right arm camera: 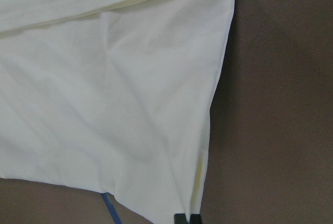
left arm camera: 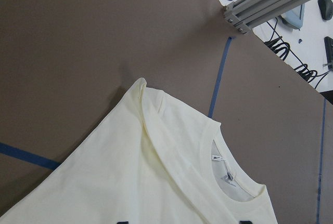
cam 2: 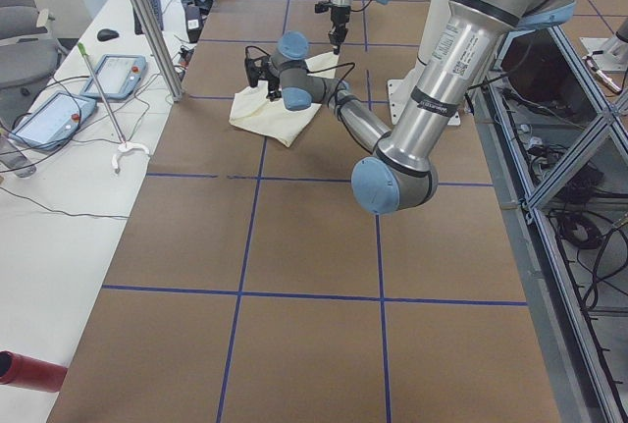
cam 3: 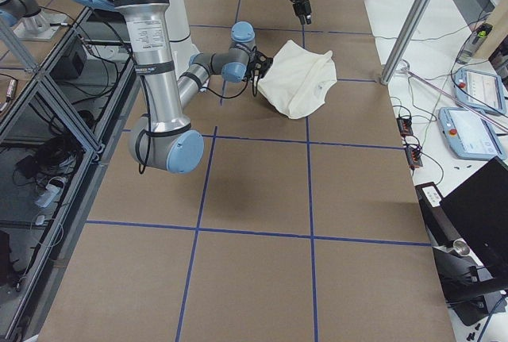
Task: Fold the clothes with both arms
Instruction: 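Grasp the folded shirt corners with both grippers and rotate it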
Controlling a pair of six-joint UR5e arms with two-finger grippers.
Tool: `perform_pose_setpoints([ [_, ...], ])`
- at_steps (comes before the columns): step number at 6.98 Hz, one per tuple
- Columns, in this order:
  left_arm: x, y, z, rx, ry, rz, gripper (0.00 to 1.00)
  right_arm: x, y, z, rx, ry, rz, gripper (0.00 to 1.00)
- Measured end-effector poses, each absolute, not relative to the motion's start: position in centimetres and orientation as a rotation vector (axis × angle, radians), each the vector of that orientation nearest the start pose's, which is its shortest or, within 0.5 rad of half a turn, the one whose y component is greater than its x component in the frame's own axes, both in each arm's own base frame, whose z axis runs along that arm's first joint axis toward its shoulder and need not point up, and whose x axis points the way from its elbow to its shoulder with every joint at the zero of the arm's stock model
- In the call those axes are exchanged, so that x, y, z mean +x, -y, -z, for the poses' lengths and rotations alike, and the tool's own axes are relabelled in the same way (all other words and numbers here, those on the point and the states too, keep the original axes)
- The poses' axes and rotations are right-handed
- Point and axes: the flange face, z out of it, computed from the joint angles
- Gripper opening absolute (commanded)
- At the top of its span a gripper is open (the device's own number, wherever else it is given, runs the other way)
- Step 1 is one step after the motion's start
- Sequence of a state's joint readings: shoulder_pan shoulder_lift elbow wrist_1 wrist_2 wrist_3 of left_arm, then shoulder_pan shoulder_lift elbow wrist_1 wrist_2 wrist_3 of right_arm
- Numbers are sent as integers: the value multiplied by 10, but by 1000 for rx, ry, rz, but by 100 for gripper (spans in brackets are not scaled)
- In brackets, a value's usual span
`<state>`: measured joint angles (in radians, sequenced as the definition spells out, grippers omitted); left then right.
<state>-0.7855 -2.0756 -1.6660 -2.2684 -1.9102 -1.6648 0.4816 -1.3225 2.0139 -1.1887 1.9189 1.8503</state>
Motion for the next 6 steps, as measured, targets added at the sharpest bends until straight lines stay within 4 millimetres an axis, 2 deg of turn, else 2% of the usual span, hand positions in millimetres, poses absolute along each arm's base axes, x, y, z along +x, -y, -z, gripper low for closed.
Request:
perform_pose_setpoints([
  [1,386,528,-243,164,-1321,529,77,-423,330,-285,-211,1097,-491,0],
  [2,387,528,-244,163,-1320,528,77,-414,313,-290,-224,1091,-476,0],
  [4,387,528,-244,161,-1320,527,77,-397,263,-298,-274,1070,-415,0],
  [6,390,525,-238,157,-1329,520,79,-391,214,-304,-336,1039,-342,0],
])
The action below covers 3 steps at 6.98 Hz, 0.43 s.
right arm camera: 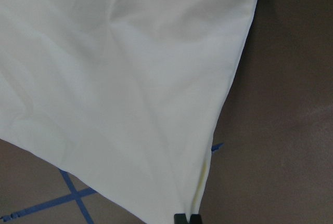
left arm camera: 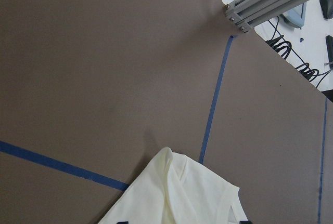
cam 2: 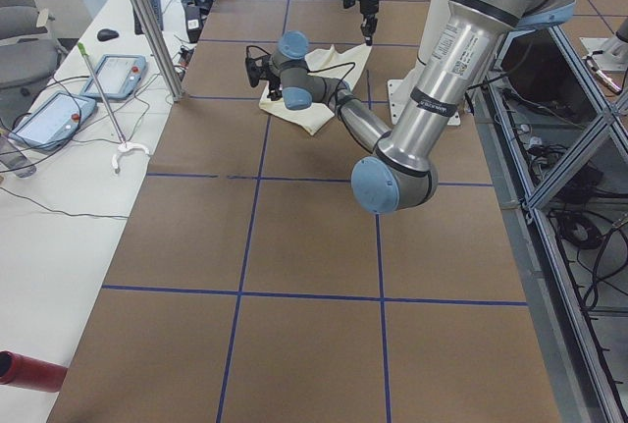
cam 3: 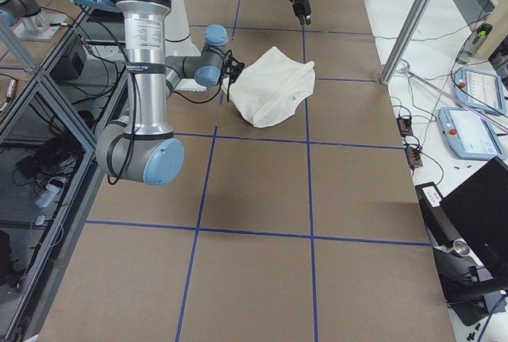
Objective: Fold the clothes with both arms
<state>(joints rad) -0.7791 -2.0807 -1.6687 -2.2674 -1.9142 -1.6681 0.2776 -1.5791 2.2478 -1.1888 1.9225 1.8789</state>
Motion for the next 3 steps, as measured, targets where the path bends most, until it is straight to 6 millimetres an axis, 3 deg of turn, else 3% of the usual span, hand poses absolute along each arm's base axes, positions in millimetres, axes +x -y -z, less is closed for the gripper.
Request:
perform_pose_setpoints([
  [2,397,517,-231,131,-1346,527,80,-384,170,-310,-393,1001,-265,8],
  [3,404,507,-227,107,-1358,527,83,-386,155,-312,-415,983,-247,31],
])
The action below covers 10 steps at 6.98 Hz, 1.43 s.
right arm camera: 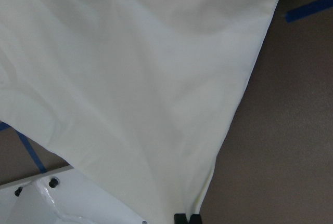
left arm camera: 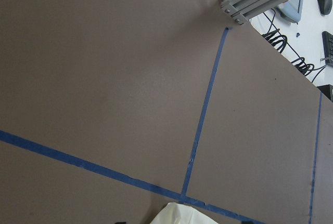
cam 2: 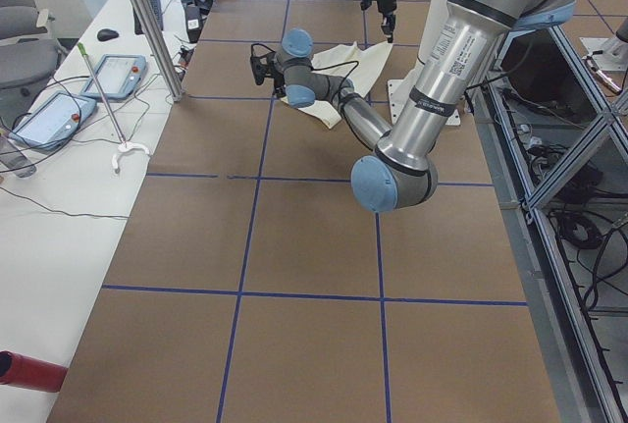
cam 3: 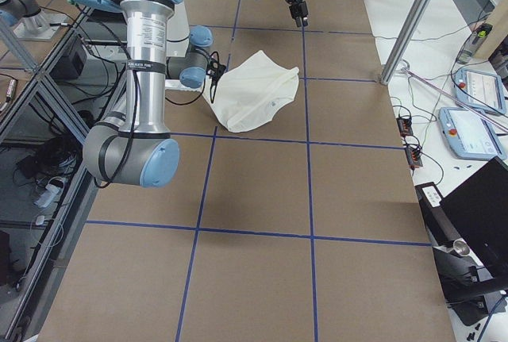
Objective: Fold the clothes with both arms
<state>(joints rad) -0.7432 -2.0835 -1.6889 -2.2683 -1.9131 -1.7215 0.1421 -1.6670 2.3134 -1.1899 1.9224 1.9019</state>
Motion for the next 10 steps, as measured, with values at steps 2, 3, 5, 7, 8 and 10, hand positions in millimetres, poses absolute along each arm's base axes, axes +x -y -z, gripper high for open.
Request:
perform_pose_setpoints([
  [2,423,468,-215,19,-1352,543,83,-390,137,-317,-440,958,-232,100],
  [3,441,436,-207,-20,-1285,561,84,-391,137,-318,-426,957,-248,100],
  [5,485,370,-208,-49,-1119,602,84,-385,168,-321,-313,982,-351,100],
  [7,511,337,-224,-64,-1014,624,84,-372,230,-330,-177,995,-477,100],
  [8,521,327,-232,-71,-956,622,83,-368,260,-331,-113,1005,-492,100],
  [10,537,318,-249,-74,-886,611,78,-367,296,-335,-31,1004,-485,100],
])
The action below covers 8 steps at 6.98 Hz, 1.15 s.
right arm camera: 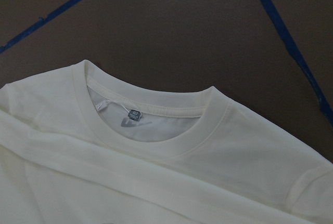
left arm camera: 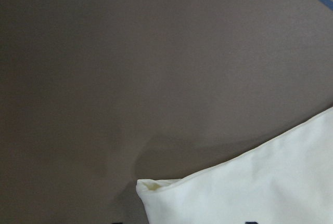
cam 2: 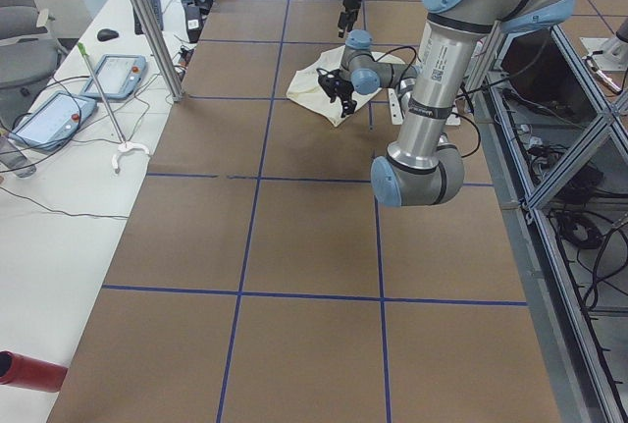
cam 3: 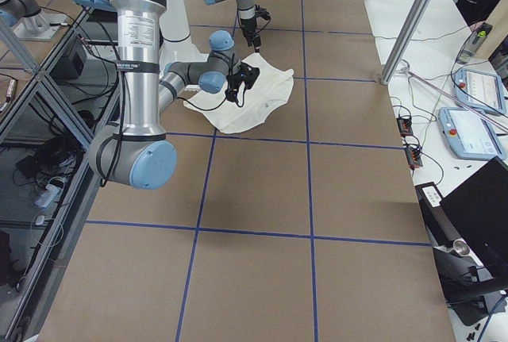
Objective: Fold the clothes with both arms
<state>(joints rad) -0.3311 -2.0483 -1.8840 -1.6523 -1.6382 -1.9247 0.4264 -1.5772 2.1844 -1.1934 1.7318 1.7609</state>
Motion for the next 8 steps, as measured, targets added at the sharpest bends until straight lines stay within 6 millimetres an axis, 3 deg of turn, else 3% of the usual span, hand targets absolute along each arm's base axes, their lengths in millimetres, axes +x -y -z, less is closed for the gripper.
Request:
perform_pose_setpoints([
  [3,553,323,-267,-51,-837,614,52,-375,308,-338,-16,998,-486,100],
  [4,558,324,-272,-49,-824,616,30,-375,308,-337,-16,999,-487,100],
  [5,560,325,-276,-48,-817,617,0,-375,308,-337,-16,1000,-486,100],
  [8,560,329,-281,-43,-803,621,0,-374,308,-336,-17,1002,-486,100],
])
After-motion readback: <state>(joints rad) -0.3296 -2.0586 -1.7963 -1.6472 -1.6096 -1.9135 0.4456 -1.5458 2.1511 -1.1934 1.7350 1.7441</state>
